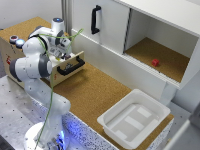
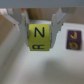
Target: Place the yellow object on top of the drawer
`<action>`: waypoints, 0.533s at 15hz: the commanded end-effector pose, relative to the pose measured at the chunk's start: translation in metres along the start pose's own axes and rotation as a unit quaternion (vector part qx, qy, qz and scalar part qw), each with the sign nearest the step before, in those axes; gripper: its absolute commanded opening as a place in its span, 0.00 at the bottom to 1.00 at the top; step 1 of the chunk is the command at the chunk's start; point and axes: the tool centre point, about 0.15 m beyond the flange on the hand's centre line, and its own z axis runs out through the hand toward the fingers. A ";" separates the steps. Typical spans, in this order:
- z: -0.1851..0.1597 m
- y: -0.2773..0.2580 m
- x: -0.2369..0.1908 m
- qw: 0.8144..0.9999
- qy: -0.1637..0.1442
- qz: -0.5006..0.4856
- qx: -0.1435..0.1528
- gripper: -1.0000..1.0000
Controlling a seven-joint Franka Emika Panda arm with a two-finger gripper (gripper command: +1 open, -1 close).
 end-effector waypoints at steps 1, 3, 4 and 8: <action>-0.043 -0.060 0.052 0.988 -0.026 -0.141 -0.049 0.00; -0.045 -0.088 0.067 0.968 -0.068 -0.236 -0.057 0.00; -0.041 -0.102 0.071 0.954 -0.089 -0.281 -0.062 0.00; -0.031 -0.143 0.075 0.877 -0.143 -0.457 -0.054 0.00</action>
